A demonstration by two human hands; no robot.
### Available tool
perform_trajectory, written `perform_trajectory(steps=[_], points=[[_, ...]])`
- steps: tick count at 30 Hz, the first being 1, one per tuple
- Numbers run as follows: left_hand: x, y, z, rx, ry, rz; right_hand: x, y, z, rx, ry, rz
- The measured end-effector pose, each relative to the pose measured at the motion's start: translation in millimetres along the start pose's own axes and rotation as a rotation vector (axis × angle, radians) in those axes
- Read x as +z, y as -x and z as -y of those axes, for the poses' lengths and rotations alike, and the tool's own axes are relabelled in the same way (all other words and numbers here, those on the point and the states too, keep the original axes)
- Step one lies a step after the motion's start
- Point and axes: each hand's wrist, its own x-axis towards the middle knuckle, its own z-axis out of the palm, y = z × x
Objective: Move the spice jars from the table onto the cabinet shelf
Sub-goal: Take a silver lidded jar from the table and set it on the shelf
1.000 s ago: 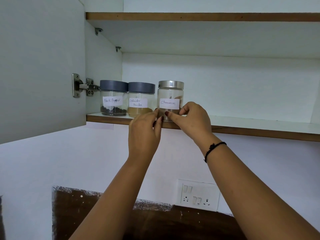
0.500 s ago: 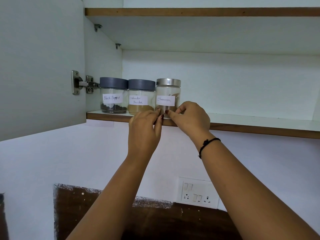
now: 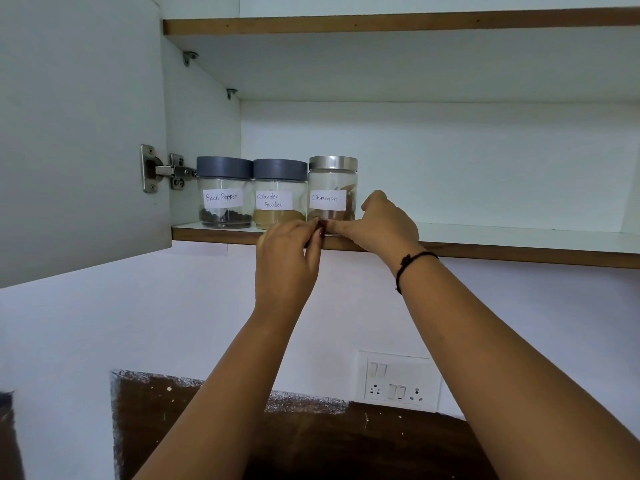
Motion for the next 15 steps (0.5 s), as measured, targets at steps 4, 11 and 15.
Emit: perform_trajectory(steps=[4, 11, 15], points=[[0, 0, -1, -0.005, 0.015, -0.008, -6, -7, -5, -0.033, 0.062, 0.079], [1, 0, 1, -0.008, 0.009, -0.017, -5, -26, -8, -0.049, -0.209, 0.24], [1, 1, 1, -0.007, 0.021, -0.013, -1, -31, -13, -0.083, -0.332, 0.248]])
